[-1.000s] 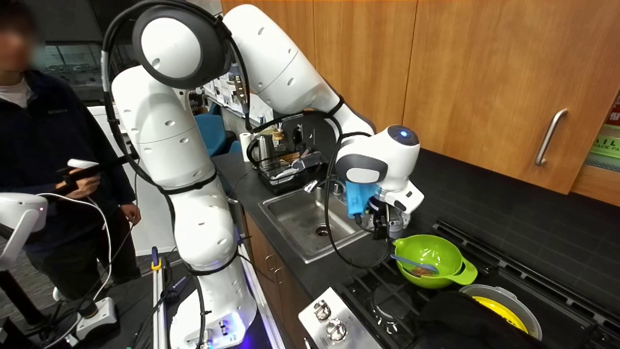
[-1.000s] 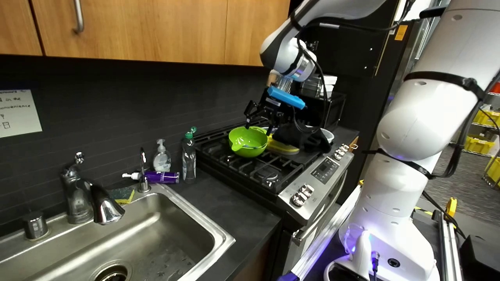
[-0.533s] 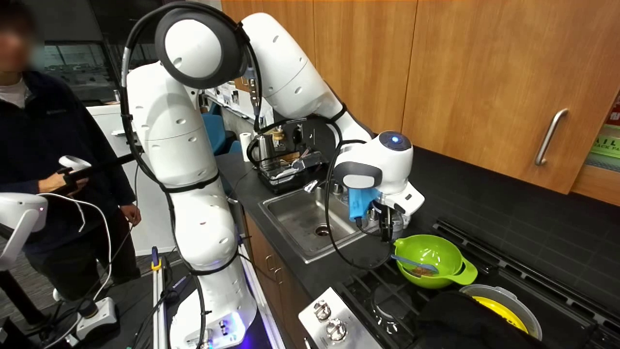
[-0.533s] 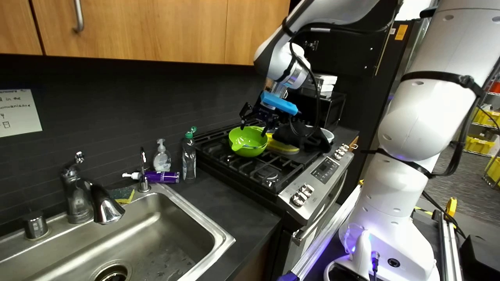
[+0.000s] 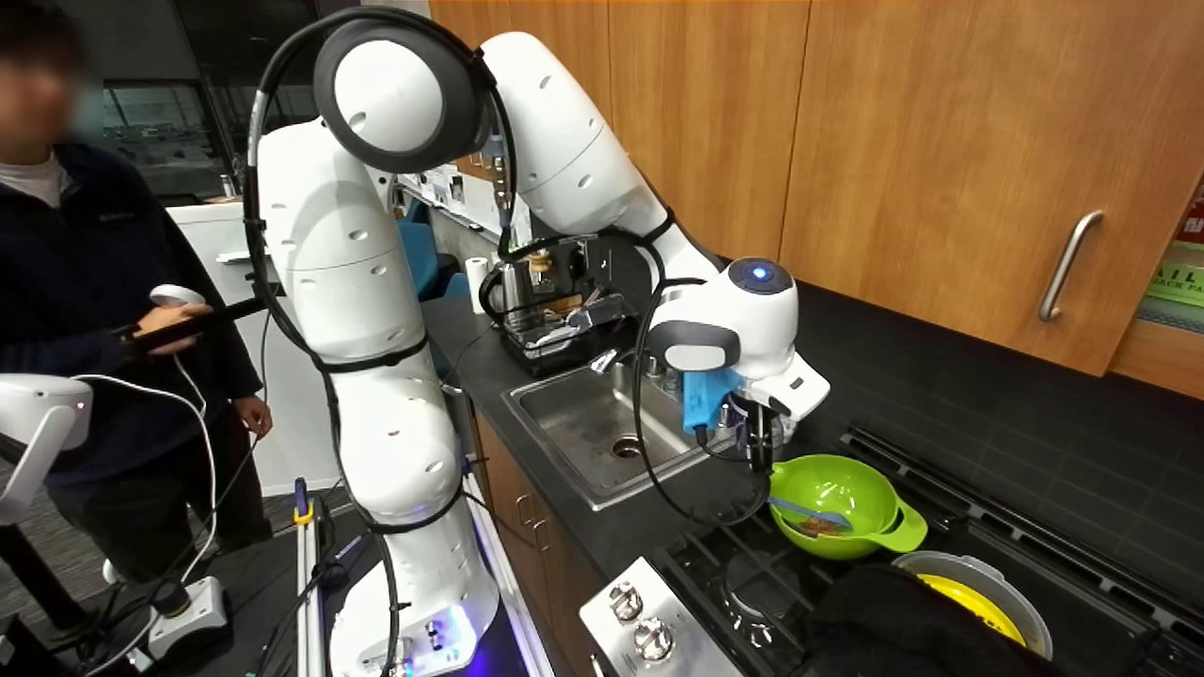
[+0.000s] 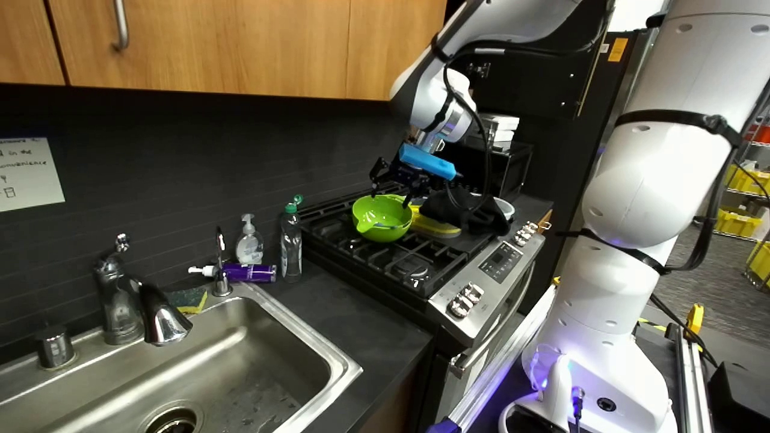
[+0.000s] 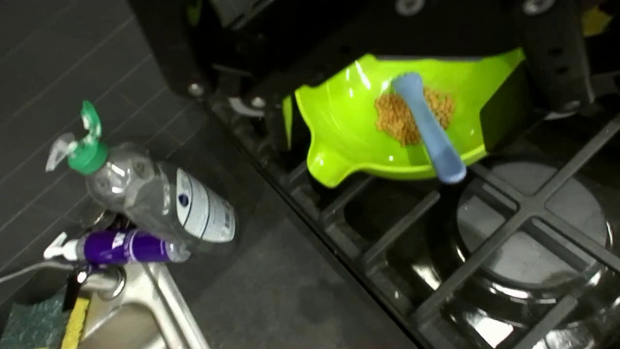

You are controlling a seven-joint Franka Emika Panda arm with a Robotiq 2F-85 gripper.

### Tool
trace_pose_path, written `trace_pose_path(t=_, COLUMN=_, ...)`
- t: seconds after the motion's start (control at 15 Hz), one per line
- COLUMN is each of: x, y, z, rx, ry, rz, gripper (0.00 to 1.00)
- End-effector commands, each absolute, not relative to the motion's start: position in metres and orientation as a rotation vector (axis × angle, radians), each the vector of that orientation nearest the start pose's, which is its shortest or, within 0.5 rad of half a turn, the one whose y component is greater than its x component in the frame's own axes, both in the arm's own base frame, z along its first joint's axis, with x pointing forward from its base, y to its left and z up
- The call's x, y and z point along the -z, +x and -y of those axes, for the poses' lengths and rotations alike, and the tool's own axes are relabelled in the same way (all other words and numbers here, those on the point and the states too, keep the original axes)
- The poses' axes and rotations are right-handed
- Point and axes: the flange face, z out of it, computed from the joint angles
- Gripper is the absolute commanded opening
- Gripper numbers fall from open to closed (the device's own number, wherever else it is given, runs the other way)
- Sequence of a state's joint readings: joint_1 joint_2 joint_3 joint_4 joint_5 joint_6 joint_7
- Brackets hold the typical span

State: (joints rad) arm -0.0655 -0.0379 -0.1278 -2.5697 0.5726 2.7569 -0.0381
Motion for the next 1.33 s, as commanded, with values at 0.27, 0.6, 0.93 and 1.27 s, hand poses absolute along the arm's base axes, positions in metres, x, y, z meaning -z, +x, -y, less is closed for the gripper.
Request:
trace_pose_path(t=0.27, x=-0.288, y=0.465, z=0.132, rx=0.688, ry=-2.740, rz=-1.069, gripper=1.00)
trace_pose_path(t=0.6, x=-0.269, y=0.457, z=0.134, rx=0.323, ry=-2.815, rz=-0.785, gripper=1.00)
trace_pose_path(t=0.93, x=-0.258, y=0.448, z=0.161, rx=-0.002, ry=-2.850, rz=-0.491, gripper=1.00)
trace_pose_path(t=1.27, x=-0.258, y=0.447, z=0.181, rx=-0.193, ry=-2.844, rz=-0.327, gripper=1.00)
